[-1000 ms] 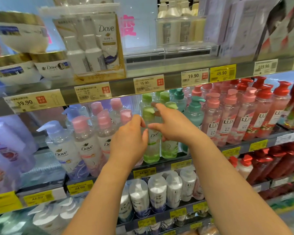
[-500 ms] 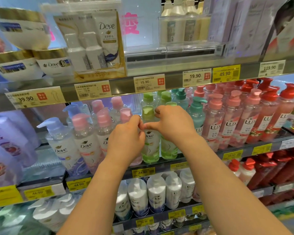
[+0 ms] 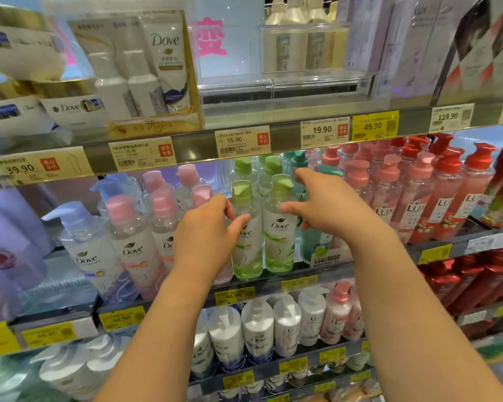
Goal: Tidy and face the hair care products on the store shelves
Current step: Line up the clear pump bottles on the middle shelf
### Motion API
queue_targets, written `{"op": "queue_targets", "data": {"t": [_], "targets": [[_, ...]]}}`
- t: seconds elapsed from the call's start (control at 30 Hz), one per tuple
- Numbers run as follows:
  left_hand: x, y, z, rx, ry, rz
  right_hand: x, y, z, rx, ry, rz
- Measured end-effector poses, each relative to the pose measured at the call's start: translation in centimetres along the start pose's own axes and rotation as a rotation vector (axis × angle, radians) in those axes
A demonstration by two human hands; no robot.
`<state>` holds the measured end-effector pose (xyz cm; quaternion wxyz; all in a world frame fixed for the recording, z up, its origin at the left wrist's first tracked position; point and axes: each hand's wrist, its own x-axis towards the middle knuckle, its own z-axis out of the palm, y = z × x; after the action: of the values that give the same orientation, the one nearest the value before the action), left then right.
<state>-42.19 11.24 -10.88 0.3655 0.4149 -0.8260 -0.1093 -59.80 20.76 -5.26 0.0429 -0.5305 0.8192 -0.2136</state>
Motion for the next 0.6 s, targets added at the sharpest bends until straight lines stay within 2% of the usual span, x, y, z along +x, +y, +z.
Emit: {"op": "queue_targets", "data": {"t": [0.1,0.23,0.43,0.6], "targets": [[0.2,0.3,-0.1,0.002,0.015,-0.020,1.0,0.1,1.9,0.120,-0.004,0.026],[0.1,0.5,0.2,0.005,0.059,-0.036,1.7,0.5,2.6,0.163,0.019,0.020],[0.1,0.0,0.7,-0.047,0.105,-0.054,2.1,1.2,1.9,0.224,-0.135,-0.048],[-0.1,0.4,0.6,0.029,0.122,-0.012,2.3,1.7,1.6,0.344,-0.197,-0.068]]}}
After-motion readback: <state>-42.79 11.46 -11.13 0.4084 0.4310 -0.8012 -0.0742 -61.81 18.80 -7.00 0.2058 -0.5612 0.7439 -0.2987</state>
